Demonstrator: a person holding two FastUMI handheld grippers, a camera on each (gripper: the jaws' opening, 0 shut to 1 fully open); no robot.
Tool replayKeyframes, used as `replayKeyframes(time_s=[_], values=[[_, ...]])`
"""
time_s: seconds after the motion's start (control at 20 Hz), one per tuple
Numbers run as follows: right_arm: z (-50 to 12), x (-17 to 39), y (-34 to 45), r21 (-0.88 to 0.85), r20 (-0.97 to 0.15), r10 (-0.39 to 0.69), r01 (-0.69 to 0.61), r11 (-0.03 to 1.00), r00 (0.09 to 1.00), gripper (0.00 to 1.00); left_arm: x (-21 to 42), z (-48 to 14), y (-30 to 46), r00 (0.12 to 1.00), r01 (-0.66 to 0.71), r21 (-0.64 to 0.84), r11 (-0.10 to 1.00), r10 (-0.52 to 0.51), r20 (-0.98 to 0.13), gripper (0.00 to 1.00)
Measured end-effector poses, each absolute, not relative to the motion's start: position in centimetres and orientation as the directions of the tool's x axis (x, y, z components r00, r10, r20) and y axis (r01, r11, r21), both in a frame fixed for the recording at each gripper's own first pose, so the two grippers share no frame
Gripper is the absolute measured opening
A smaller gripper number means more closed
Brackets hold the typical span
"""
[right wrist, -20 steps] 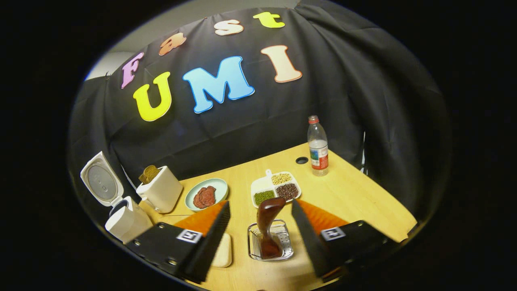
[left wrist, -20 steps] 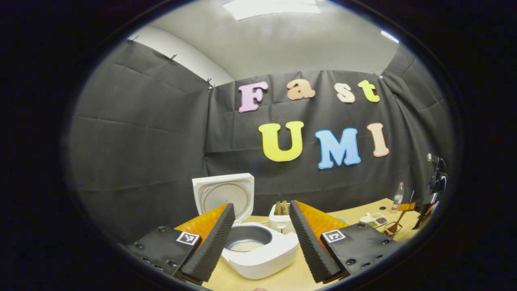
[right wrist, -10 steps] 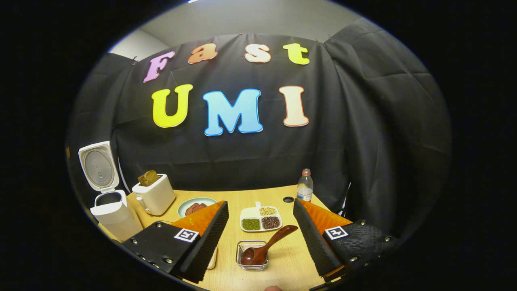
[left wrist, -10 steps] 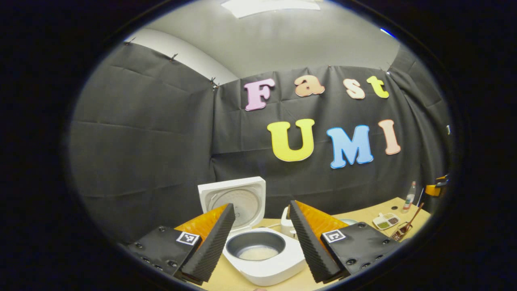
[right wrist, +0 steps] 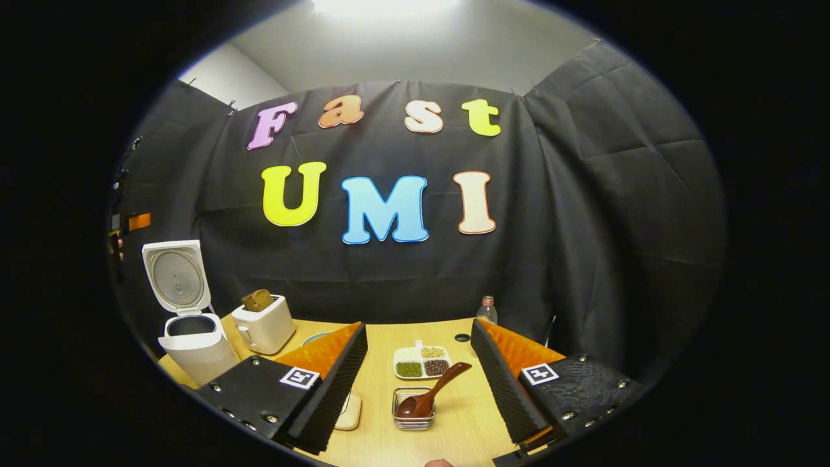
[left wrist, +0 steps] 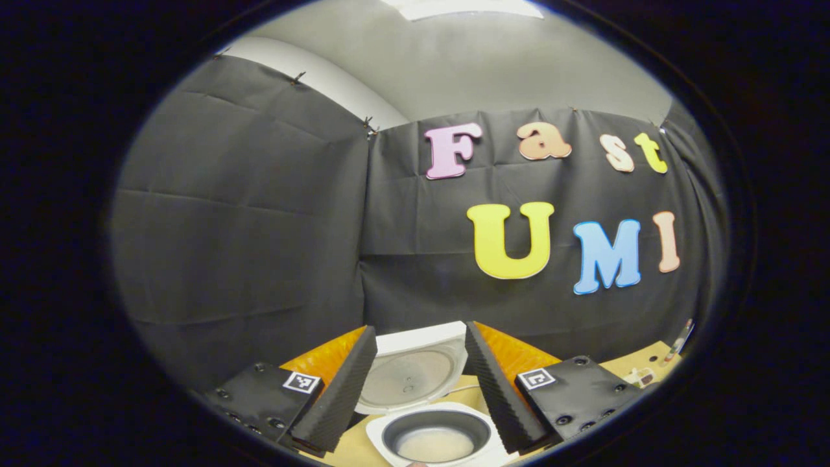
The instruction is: Close the left gripper, press the button to open the rice cooker; take a wooden spoon from the chopstick holder with the right hand, scoop a spoonful of rice and pour it into the rice cooker, then put the wooden spoon back into the chopstick holder.
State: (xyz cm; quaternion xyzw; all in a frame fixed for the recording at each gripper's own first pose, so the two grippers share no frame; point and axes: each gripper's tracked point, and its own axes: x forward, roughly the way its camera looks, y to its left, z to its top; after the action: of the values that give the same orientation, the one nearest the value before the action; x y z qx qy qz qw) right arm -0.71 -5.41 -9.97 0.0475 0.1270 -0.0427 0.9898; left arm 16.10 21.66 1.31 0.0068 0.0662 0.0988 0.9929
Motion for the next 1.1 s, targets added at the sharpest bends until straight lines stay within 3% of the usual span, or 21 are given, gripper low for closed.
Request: replayKeyframes(time_s=[0.05, 0.25, 0.3, 0.35, 0.6, 0.7, 0.8, 0.85, 1.05, 1.1], values=[[-9.8, -1.4, -5.6, 0.069, -0.254, -0.090, 0.111, 0.991, 0.963, 0.98, 17.5, 1.6, 22.5, 0.971, -0.205, 0.041, 0.978, 0.208, -0.115, 0.91], [-10.4, -4.2, -6.8, 0.026, -0.277, -0.163, 0.176, 0.984, 0.947, 0.98, 23.3, 1.1, 26.1, 0.965, -0.237, 0.118, 0.964, 0.247, -0.087, 0.99], [-10.4, -4.7, -6.9, 0.025, -0.280, -0.177, 0.191, 0.981, 0.943, 0.98, 24.3, 0.7, 26.6, 0.965, -0.235, 0.122, 0.964, 0.247, -0.092, 0.91], [-10.5, -5.3, -6.9, 0.023, -0.283, -0.190, 0.205, 0.979, 0.940, 0.98, 25.6, 0.2, 26.7, 0.966, -0.229, 0.117, 0.966, 0.240, -0.098, 0.91], [-11.2, -7.9, -7.6, 0.002, -0.309, -0.261, 0.275, 0.962, 0.915, 0.98, 30.6, -4.2, 28.1, 0.952, -0.244, 0.007, 0.970, 0.241, -0.190, 0.99], [-11.3, -8.3, -7.4, -0.011, -0.317, -0.269, 0.280, 0.960, 0.909, 0.98, 32.3, -6.0, 28.8, 0.939, -0.260, 0.013, 0.966, 0.256, -0.230, 0.95], [-11.2, -8.4, -7.3, -0.023, -0.316, -0.274, 0.281, 0.959, 0.908, 0.98, 32.9, -7.7, 28.9, 0.924, -0.266, 0.033, 0.963, 0.265, -0.276, 0.99], [-10.9, -8.3, -7.1, -0.023, -0.313, -0.270, 0.277, 0.960, 0.911, 0.98, 33.2, -8.4, 28.8, 0.919, -0.264, 0.031, 0.964, 0.262, -0.296, 0.91], [-10.4, -8.0, -7.1, -0.025, -0.298, -0.253, 0.258, 0.966, 0.920, 0.98, 32.3, -10.3, 27.4, 0.896, -0.257, 0.043, 0.965, 0.255, -0.363, 1.00], [-10.3, -7.8, -7.1, -0.020, -0.294, -0.248, 0.253, 0.967, 0.923, 0.98, 31.7, -10.1, 26.8, 0.900, -0.258, 0.043, 0.965, 0.256, -0.354, 0.92]])
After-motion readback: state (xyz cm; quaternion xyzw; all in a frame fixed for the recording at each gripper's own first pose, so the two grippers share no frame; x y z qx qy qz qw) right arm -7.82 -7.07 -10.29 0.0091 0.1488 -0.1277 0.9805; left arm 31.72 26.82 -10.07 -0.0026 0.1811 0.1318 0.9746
